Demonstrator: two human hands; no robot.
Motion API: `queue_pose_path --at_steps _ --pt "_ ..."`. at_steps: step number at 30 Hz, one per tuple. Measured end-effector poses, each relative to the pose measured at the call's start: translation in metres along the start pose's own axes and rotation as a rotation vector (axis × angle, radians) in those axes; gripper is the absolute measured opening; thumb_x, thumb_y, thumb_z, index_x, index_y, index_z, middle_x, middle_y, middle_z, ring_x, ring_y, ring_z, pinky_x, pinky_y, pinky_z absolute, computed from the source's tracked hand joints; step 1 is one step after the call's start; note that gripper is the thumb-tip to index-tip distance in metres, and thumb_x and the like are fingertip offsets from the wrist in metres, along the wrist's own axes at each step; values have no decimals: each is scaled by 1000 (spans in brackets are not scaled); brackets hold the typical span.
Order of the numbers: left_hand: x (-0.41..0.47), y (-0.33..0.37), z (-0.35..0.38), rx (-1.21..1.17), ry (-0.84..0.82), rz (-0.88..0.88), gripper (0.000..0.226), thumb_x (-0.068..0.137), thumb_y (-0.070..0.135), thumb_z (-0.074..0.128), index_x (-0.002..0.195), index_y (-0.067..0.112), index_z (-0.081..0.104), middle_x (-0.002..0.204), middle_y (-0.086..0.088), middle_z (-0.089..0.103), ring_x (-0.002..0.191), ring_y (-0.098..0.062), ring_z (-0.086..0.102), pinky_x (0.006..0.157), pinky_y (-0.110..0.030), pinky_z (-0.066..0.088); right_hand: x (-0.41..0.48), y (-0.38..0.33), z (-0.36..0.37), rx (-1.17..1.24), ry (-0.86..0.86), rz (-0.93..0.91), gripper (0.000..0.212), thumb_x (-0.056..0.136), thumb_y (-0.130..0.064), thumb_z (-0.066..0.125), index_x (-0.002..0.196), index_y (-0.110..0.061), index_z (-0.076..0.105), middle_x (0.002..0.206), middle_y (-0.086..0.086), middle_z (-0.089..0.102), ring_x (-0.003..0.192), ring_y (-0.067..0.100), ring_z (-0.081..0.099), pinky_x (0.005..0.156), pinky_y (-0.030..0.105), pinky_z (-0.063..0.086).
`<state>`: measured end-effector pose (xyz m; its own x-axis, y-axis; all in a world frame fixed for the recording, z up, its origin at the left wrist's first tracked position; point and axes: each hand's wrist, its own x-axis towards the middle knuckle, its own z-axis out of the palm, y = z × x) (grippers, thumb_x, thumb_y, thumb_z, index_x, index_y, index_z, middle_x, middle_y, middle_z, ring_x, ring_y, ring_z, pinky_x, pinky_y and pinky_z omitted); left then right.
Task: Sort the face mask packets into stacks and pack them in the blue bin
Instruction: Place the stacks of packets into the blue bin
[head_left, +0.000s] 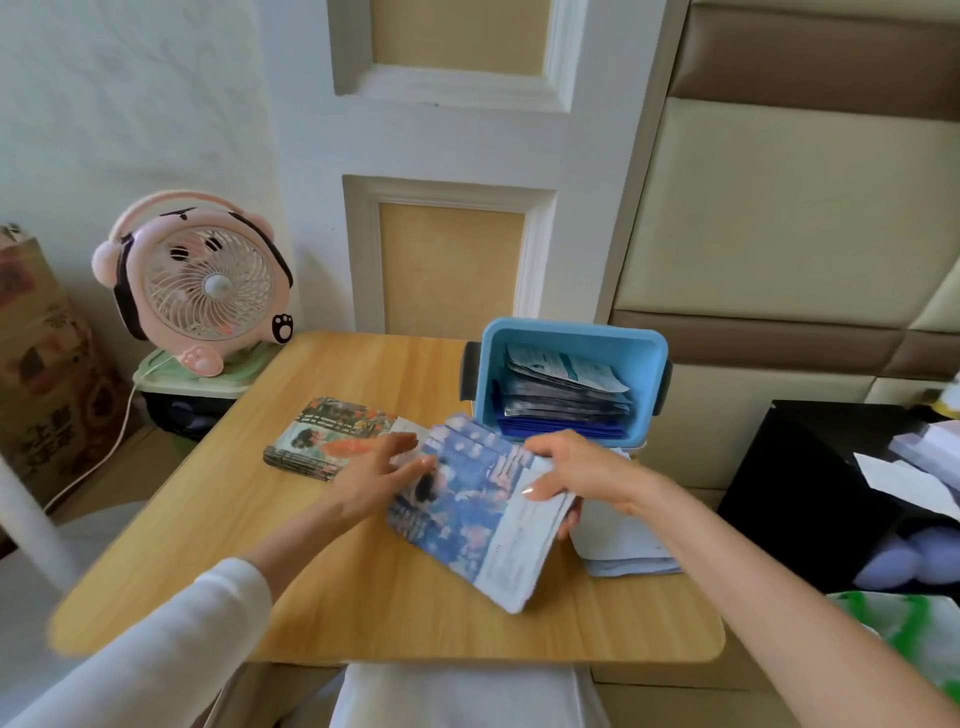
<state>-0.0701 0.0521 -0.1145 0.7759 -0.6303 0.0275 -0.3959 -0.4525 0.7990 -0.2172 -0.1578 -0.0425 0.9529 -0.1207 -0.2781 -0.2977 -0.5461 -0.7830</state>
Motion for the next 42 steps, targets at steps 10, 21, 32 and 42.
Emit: queue_pose_path --at_steps 10,21,32,42 --pt "8 29 7 -548 51 37 31 80 7 67 108 2 53 94 -10 69 77 -15 70 61 -21 54 7 21 -26 -193 517 -348 13 77 -27 72 79 -29 60 84 -5 69 83 18 65 74 42 53" --pt "-4 15 27 -577 28 -25 38 80 -8 64 113 7 52 97 -10 69 88 -16 68 67 -19 55 27 46 6 116 436 -152 23 79 -8 72 92 -20 58 79 -5 66 44 0 57 40 14 42" --pt "-8 10 28 -484 30 1 35 82 -7 62 110 9 50 92 0 65 81 -3 66 63 -16 53 35 55 20 56 401 -92 21 86 -11 66 104 -13 57 81 -6 63 51 5 57 42 13 42" --pt "-7 14 11 36 222 152 34 74 36 72 96 17 56 88 7 63 77 -5 57 61 -17 45 30 47 -3 99 463 -190 13 84 -4 66 88 -10 55 92 6 68 52 -2 59 41 15 41"
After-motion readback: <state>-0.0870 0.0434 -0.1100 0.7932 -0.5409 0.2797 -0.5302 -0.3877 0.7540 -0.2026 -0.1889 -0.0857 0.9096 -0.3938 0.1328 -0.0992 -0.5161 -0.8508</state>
